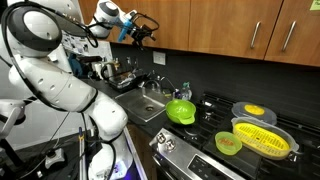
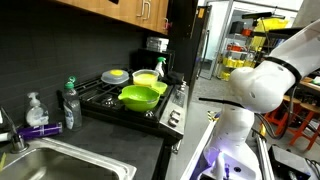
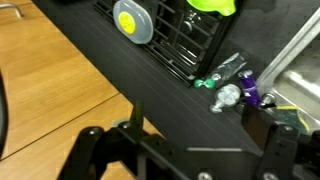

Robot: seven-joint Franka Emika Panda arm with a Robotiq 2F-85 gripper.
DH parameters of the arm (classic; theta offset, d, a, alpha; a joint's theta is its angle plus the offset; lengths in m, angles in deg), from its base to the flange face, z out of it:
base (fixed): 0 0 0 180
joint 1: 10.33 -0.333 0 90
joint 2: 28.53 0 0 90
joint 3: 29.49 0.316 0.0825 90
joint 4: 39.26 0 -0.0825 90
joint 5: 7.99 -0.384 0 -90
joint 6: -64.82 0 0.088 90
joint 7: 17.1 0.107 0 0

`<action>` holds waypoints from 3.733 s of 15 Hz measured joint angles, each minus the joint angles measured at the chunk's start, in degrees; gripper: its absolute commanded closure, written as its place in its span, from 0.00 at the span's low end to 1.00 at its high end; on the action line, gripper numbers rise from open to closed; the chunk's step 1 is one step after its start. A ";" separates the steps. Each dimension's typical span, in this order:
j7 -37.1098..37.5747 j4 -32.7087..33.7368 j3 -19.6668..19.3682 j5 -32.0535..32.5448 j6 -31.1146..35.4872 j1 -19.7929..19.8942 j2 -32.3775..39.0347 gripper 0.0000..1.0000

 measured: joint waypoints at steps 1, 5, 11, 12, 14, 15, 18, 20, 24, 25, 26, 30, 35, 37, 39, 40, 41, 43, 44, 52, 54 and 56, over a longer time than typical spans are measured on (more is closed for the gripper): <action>0.00 0.91 0.00 2.23 -0.62 1.10 0.47 0.00; -0.21 3.62 -0.33 8.44 -1.63 3.50 2.94 0.00; -0.30 5.09 0.12 12.06 -1.71 1.47 6.36 0.00; -0.31 5.28 0.35 12.25 -1.73 0.81 6.89 0.00; -0.32 5.71 0.94 12.33 -1.77 -0.64 7.86 0.00; -0.35 5.95 1.27 12.33 -1.78 -1.42 8.23 0.00; -0.62 6.58 2.24 12.33 -1.81 -3.92 8.86 0.00; -0.84 6.65 3.12 12.33 -1.83 -5.43 8.90 0.00; -1.52 6.66 5.77 12.33 -2.18 -7.87 8.88 0.00; -1.60 6.66 6.58 12.33 -2.38 -8.31 8.88 0.00; -1.64 6.65 7.44 12.33 -2.58 -8.69 8.88 0.00; -1.67 6.67 10.43 12.33 -2.99 -9.41 8.83 0.00; -1.56 6.58 10.81 12.33 -2.98 -9.59 8.79 0.00; -1.55 6.56 10.82 12.33 -2.98 -9.59 8.85 0.00; -1.55 6.56 10.81 12.33 -2.98 -9.59 8.85 0.00; -1.55 6.56 10.81 12.33 -2.98 -9.59 8.85 0.00; -1.55 6.56 10.81 12.33 -2.98 -9.59 8.85 0.00; -1.55 6.56 10.81 12.33 -2.98 -9.59 8.85 0.00; -1.55 6.56 10.81 12.33 -2.98 -9.59 8.85 0.00; -2.28 9.94 13.89 14.81 -1.12 -8.84 13.59 0.00; -2.97 12.78 16.01 17.47 -0.89 -8.09 16.81 0.00; -3.90 15.90 18.01 20.37 -0.89 -7.43 20.14 0.00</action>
